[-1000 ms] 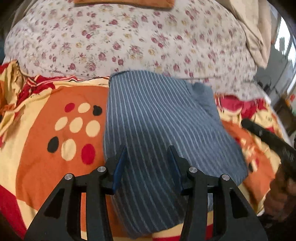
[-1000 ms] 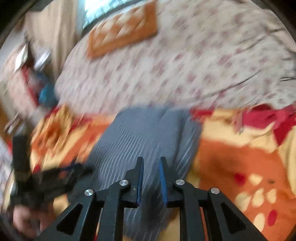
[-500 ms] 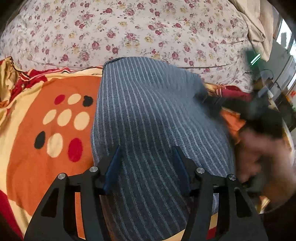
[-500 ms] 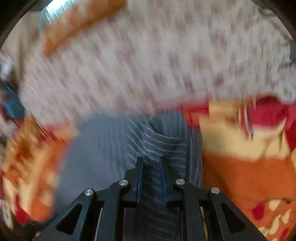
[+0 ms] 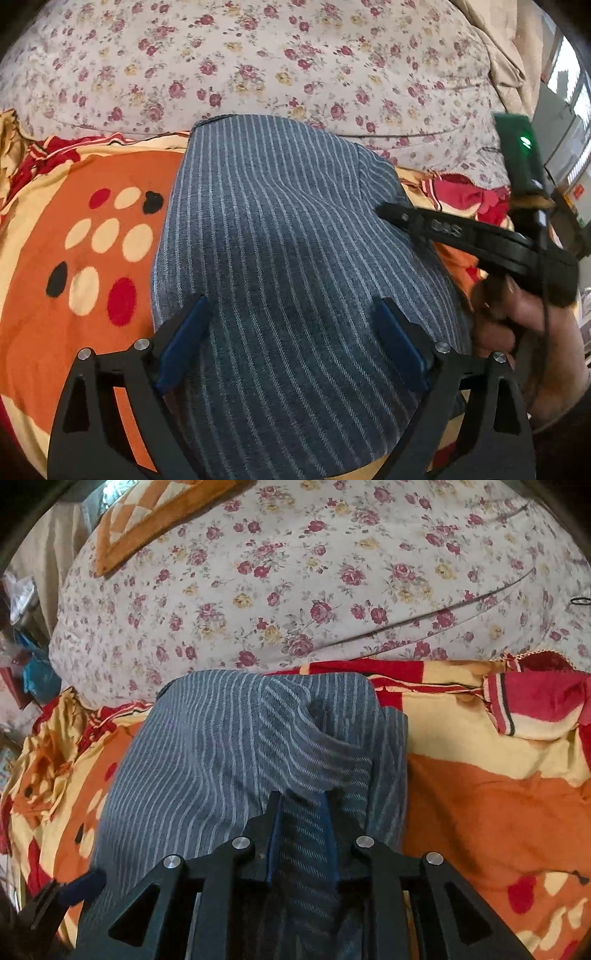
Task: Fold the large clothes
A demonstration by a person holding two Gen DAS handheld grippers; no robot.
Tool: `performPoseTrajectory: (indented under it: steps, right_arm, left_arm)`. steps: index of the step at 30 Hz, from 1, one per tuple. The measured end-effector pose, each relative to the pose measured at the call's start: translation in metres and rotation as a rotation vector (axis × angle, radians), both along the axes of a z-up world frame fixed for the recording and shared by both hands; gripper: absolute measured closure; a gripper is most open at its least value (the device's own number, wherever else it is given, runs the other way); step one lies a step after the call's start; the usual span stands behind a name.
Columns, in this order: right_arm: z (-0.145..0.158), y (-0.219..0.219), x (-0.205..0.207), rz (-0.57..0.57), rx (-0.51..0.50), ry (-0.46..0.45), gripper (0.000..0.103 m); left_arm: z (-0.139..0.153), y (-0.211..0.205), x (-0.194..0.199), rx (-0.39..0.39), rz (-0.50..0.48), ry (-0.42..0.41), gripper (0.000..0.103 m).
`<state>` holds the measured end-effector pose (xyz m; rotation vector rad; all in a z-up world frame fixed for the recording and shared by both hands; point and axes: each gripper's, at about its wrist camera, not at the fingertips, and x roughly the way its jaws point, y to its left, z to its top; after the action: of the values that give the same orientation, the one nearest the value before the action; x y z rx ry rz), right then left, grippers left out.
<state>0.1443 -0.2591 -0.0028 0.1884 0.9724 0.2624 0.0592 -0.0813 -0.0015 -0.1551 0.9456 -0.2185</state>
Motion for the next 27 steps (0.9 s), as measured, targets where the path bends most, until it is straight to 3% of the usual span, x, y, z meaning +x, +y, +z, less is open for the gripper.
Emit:
performPoseTrajectory:
  steps: [4,9,11,16,21,24,27]
  right_arm:
    - [0.003,-0.007,-0.010,0.024,0.004,0.025,0.081]
    - [0.010,-0.017,-0.028,0.009,-0.061,0.057,0.077]
    - [0.028,-0.024,-0.052,-0.019,-0.089,0.008,0.077]
    - [0.080,-0.024,-0.133,0.078,-0.113,-0.215,0.077]
    - [0.084,-0.043,-0.191,0.053,-0.036,-0.227,0.077]
    - [0.085,-0.051,-0.211,0.045,0.049,-0.224,0.077]
    - [0.082,-0.048,-0.218,0.050,0.022,-0.225,0.077]
  left_arm:
    - [0.002,0.003,-0.001,-0.024,0.008,0.020,0.012]
    - [0.004,-0.008,-0.001,0.056,-0.048,0.035,0.011]
    - [0.005,-0.009,-0.003,0.042,-0.071,0.041,0.000]
    - [0.019,-0.008,-0.023,0.063,-0.084,-0.012,0.001]
    - [0.042,-0.001,-0.061,0.138,-0.032,-0.084,0.001]
    - [0.040,0.003,-0.081,0.188,0.001,-0.080,0.001]
    - [0.035,0.004,-0.085,0.197,0.002,-0.054,0.001]
